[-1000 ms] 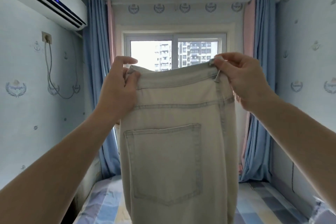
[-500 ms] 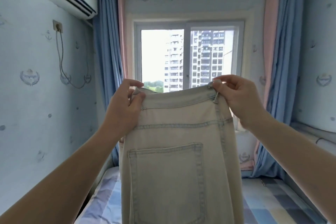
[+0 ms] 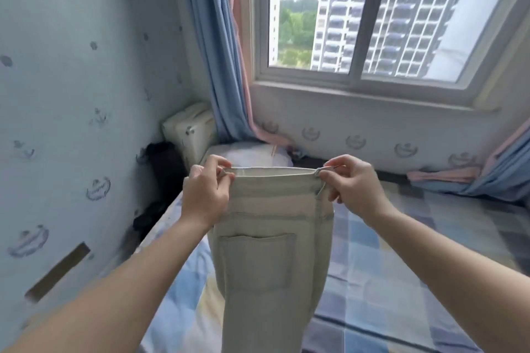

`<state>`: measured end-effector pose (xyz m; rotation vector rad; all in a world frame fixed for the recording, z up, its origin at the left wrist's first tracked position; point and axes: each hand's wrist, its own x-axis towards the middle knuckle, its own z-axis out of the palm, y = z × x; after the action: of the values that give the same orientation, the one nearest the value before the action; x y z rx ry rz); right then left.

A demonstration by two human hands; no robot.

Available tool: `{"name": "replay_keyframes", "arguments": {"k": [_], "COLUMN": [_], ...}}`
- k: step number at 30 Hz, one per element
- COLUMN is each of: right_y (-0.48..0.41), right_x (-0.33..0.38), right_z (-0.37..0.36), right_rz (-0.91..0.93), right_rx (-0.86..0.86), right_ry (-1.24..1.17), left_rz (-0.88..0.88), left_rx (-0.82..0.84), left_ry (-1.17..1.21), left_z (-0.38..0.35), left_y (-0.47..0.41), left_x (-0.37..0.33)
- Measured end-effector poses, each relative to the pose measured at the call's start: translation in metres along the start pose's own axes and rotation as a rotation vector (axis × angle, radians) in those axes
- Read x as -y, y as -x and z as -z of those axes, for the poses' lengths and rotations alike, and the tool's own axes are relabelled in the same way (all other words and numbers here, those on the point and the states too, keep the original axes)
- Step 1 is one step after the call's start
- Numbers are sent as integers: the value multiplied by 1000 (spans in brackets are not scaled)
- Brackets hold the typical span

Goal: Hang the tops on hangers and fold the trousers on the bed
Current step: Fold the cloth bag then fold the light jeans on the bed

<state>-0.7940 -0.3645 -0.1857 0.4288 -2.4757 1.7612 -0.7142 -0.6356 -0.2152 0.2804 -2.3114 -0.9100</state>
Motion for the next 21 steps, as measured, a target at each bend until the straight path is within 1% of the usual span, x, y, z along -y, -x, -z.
{"name": "replay_keyframes", "arguments": {"k": [2,5,9,12,15,16,18,21], "right_y": [-24,-62,-105,-139,-173,-182,-190,-180], "right_x": [-45,-108,-179,-225,-272,-288,-316,-360], "right_z": [-26,-67,-121,-162,-200,-212,-238,-275], "right_rz": [-89,-206,-313,-362,-365,-363,-387,-437], "right_rx": [31,61,44,-13,-60,-40,76,220], "right_ry": [-19,-40,-57,-71,-33,-3,61,179], "left_rz": [90,255,355,366,391,403,383,296], "left_rx": [28,74,101,128,170,197,291,490], "left_ry": [-65,-102,-147,-160,-131,-94,-24,-50], "left_z": [-36,-87,-147,-189,-232,-247,-277,-310], "left_y": [3,0,-21,-46,-75,-83,-88,-62], "left_x": [33,83,151,203,258,277,317,374]}}
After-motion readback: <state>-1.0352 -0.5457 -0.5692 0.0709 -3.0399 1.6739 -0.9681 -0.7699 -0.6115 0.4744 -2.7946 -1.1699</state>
